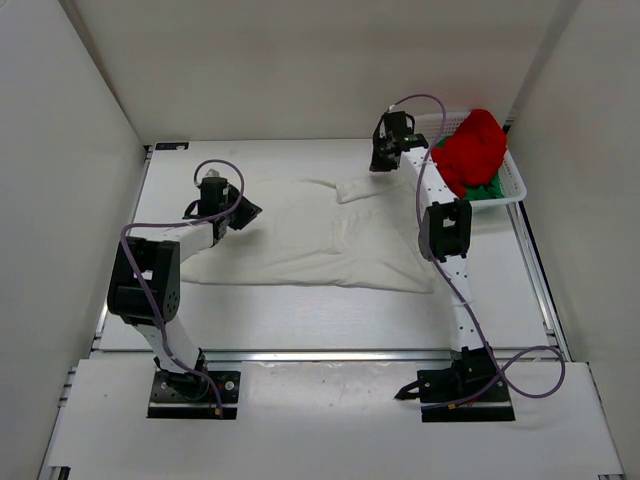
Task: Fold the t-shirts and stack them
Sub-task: Grap the side of the flattened tshirt furthest away from the robot with both arms
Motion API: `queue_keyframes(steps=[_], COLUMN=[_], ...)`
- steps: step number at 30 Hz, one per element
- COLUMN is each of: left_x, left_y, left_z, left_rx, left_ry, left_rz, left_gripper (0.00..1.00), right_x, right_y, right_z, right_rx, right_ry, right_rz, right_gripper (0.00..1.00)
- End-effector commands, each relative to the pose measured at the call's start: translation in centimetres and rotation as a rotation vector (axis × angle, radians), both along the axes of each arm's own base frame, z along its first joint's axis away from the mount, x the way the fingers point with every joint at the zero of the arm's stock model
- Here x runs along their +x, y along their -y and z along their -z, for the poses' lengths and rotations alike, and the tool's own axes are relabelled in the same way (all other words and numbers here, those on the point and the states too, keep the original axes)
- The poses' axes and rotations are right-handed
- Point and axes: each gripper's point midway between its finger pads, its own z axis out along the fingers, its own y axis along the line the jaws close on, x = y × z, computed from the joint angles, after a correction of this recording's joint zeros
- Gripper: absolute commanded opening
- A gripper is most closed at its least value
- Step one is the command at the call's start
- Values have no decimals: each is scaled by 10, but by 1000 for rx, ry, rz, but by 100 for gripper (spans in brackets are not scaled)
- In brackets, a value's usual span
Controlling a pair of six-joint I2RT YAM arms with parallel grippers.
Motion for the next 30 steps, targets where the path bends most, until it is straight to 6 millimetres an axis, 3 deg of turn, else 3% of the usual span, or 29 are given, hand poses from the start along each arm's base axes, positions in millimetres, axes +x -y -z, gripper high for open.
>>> queue_keyframes(steps=[1,2,5,7,9,11,15,20,25,30], left_x=[5,8,15,16,14,12,10,9,9,10], left_y=[-5,-5,-10,-9,-10,-8,-4,4,4,2], left_z=[-11,-15,-23,-24,-25,-22,-16,-15,-8,-17], left_rx=[-1,-5,-9,-6,-9,-8,-9,1,-8,3], left_ry=[25,32,46,54,57,50,41,38,23,41], left_rz=[-3,-6,-15,-14,-13,-13,-5,13,7,7], left_gripper=[37,37,37,37,37,37,37,38,37,37], right_x=[20,19,12,5,-5,-10,-11,-13,-23,-17], right_y=[-9,-10,0,11,29,45,55,49,28,12], right_z=[-57,-73,-90,-85,-60,-40,-15,4,14,-1], right_rx=[36,53,24,-35,-92,-140,-161,-160,-67,-5], right_ry=[148,166,166,143,73,23,-34,-54,-104,-70], right_rz=[-12,-13,-4,10,31,67,80,46,-10,-43], right_gripper=[5,1,0,18,32,37,39,47,41,14])
